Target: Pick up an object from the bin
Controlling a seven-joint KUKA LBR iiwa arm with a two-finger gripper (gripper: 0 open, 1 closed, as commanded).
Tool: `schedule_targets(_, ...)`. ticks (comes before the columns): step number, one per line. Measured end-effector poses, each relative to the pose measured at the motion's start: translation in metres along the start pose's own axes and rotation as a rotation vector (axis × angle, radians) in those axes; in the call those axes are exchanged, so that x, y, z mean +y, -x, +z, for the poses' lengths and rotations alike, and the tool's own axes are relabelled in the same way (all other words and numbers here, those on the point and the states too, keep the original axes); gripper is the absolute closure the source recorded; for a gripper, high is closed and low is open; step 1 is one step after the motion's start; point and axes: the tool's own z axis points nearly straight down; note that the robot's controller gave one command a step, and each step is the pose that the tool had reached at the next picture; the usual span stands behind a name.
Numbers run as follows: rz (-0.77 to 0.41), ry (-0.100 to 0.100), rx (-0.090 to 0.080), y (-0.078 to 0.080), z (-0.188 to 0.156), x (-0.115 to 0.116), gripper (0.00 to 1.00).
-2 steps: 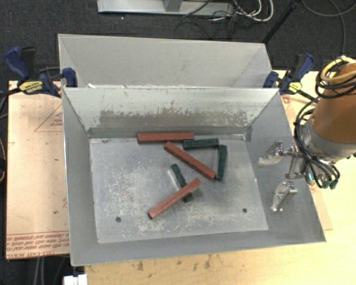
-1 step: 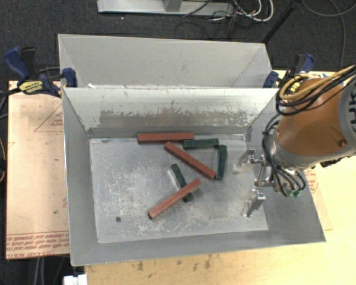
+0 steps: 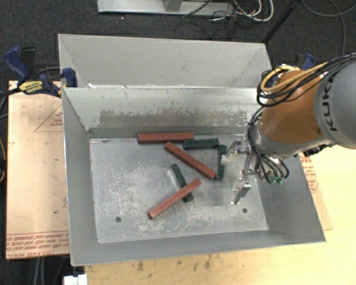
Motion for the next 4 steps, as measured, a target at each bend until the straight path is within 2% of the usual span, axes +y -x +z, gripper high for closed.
schedule_targets(1, 0.006, -0.004, -0.003, 0.018, 0.018, 0.003, 0.00)
schedule_targets(2, 0.184, -0.003, -0.017, 0.078, 0.052, 0.033, 1.00)
schedule_targets(3, 0.184, -0.003, -0.017, 0.079, 0.052, 0.032, 1.00)
schedule_targets(4, 0.150, -0.004, -0.001, 0.085, -0.055, 0.047, 1.00)
